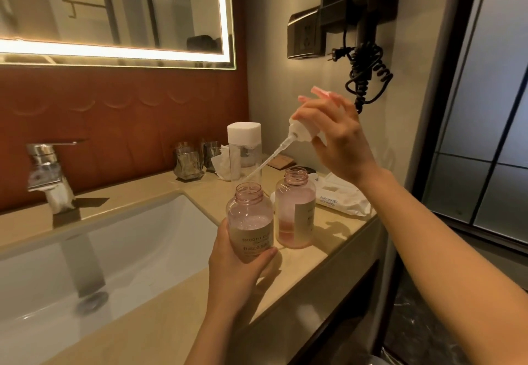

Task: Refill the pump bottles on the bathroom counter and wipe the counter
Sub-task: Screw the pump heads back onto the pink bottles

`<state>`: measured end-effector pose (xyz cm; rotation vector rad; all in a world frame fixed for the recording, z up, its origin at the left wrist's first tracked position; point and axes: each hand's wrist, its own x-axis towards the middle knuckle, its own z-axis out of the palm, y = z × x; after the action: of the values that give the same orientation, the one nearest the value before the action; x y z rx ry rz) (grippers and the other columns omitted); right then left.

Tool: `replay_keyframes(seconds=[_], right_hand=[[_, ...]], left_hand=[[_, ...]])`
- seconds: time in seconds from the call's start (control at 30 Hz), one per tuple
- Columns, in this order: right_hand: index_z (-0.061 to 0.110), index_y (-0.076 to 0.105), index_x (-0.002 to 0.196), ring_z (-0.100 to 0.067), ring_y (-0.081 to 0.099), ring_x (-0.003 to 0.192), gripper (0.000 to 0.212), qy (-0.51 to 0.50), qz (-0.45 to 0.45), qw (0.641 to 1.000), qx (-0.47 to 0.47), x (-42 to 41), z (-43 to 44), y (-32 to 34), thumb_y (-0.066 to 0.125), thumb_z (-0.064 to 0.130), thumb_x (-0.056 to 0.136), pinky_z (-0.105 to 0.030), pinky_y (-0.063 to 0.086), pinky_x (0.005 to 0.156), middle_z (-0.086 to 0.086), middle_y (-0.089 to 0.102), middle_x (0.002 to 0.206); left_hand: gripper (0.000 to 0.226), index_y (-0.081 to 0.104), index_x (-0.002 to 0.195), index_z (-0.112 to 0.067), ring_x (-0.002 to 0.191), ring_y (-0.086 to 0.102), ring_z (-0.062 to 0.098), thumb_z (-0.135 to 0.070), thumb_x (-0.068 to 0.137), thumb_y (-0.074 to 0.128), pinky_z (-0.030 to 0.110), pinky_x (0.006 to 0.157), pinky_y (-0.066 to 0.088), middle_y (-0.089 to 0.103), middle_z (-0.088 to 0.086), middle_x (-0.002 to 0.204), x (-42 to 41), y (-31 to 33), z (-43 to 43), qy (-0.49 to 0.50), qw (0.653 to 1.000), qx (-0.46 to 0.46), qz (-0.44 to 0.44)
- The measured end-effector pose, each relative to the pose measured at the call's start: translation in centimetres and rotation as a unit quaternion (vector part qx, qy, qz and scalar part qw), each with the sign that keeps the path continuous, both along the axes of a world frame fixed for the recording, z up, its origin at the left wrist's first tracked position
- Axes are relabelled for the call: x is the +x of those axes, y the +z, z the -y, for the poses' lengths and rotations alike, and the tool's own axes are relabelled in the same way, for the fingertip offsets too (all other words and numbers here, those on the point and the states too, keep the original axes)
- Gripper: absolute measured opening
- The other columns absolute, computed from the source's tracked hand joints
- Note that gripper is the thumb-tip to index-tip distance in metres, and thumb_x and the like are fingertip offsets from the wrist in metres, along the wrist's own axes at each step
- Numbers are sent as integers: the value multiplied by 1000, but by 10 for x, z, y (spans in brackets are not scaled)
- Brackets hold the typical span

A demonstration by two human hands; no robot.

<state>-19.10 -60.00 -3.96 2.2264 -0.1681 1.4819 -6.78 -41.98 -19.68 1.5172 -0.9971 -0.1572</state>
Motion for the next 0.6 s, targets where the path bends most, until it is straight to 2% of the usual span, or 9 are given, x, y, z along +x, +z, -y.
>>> replay_keyframes(seconds=[0.1,0.2,0.33,0.4,0.6], right_hand=[[15,54,112,-36,46,125,35,10,-4,998,-66,2,-3,8,61,-2,82,-40,29,106,-11,63,116],[14,56,111,-26,49,123,43,22,-21,991,-134,6,-9,14,65,-11,77,-40,27,106,-7,66,113],[15,59,111,-24,57,117,30,39,-72,973,-216,20,-23,18,59,0,86,-43,28,105,-5,67,114],[15,64,110,-24,58,115,27,46,-96,963,-248,29,-31,16,62,3,86,-43,29,105,-6,67,114],[15,62,116,-25,41,122,41,47,-199,931,-302,38,-45,4,68,3,77,-44,20,109,-8,64,119]], left_hand=[[83,37,130,-38,111,52,7,-32,63,85,22,86,46,54,-14,123,1,-1,1,3,1000,-1,6],[83,39,132,-33,110,53,6,-31,63,85,19,84,46,56,-12,122,0,0,0,-1,1000,-5,1],[80,35,124,-45,104,51,-5,-35,62,85,14,81,43,53,-22,116,-1,3,-1,-5,1000,-9,-4],[78,33,120,-50,101,48,-12,-33,64,85,9,77,42,50,-29,112,-1,4,-2,-6,1000,-7,-11],[79,32,122,-49,95,47,-11,-28,67,84,6,66,40,46,-33,108,-4,6,-3,-21,999,-2,-47]])
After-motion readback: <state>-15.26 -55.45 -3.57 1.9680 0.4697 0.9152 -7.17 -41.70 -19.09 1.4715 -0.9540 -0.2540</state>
